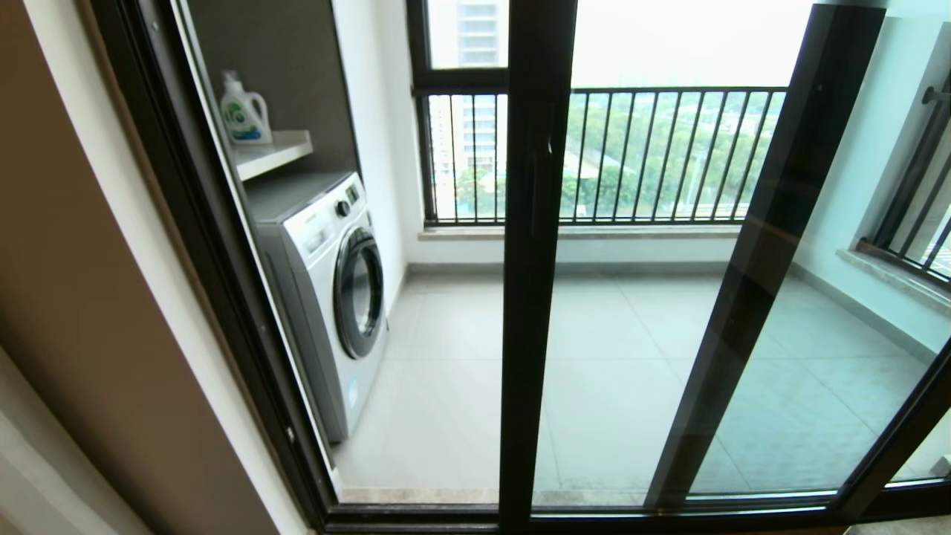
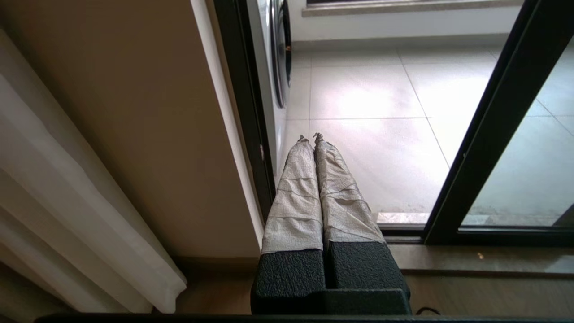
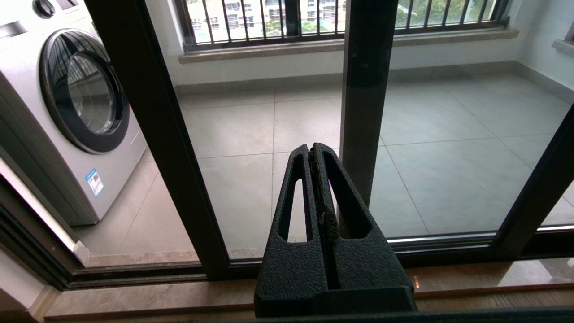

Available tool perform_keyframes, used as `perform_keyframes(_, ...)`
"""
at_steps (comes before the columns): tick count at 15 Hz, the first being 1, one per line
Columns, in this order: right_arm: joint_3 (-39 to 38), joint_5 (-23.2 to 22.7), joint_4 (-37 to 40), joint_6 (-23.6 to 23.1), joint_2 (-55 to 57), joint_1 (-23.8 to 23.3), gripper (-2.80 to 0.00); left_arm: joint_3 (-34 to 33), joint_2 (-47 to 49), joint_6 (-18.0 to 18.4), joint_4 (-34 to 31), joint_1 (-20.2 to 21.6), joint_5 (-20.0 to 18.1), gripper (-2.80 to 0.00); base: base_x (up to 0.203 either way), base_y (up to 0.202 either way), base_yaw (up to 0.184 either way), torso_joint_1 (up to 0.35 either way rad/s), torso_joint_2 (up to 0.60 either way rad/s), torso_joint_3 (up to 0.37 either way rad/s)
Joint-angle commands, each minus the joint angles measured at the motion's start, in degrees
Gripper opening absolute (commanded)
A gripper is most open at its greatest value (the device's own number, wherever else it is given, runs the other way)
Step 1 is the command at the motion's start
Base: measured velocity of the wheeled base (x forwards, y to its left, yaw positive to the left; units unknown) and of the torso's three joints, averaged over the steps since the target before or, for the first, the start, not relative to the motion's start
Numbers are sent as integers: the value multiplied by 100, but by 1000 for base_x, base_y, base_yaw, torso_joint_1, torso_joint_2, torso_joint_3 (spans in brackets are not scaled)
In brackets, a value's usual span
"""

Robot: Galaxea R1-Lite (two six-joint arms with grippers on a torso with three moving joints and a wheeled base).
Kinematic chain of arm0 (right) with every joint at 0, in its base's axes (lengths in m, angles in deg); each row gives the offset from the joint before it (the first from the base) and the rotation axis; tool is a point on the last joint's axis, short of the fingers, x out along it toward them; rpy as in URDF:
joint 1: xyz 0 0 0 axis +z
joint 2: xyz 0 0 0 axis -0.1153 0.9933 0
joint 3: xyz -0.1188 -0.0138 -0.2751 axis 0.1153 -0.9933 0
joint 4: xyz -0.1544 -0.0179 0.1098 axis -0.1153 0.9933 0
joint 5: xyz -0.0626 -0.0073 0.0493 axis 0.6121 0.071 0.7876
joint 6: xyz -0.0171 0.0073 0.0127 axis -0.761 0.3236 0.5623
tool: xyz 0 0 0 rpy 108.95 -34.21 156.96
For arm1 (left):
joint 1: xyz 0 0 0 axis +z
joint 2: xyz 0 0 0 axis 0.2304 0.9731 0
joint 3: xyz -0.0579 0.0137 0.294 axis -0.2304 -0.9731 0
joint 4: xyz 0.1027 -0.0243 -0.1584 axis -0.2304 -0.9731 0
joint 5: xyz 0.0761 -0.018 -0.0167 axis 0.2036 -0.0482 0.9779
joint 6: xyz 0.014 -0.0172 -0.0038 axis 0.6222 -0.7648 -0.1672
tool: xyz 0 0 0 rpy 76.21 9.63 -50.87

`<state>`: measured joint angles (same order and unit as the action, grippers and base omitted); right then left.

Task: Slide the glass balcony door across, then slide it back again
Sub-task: Open the slid door

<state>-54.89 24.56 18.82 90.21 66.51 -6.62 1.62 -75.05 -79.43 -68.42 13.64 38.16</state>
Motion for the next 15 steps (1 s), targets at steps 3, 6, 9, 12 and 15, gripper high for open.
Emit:
perform_keyframes(3,-70,4,-3,0,0,0,-280,-49,-332,-333,119,-18,-117,-280,0,0,0,0,0,0)
perform_keyframes(6,-70,4,-3,0,0,0,-280,-49,-332,-445,115,-14,-105,-280,0,0,0,0,0,0)
perform_keyframes(9,-70,4,-3,0,0,0,-280,-49,-332,-445,115,-14,-105,-280,0,0,0,0,0,0)
perform_keyframes(12,-70,0,-3,0,0,0,-280,-49,-332,-445,115,-14,-105,-280,0,0,0,0,0,0)
perform_keyframes(15,-70,4,-3,0,0,0,-280,-49,-332,-445,115,-14,-114,-280,0,0,0,0,0,0)
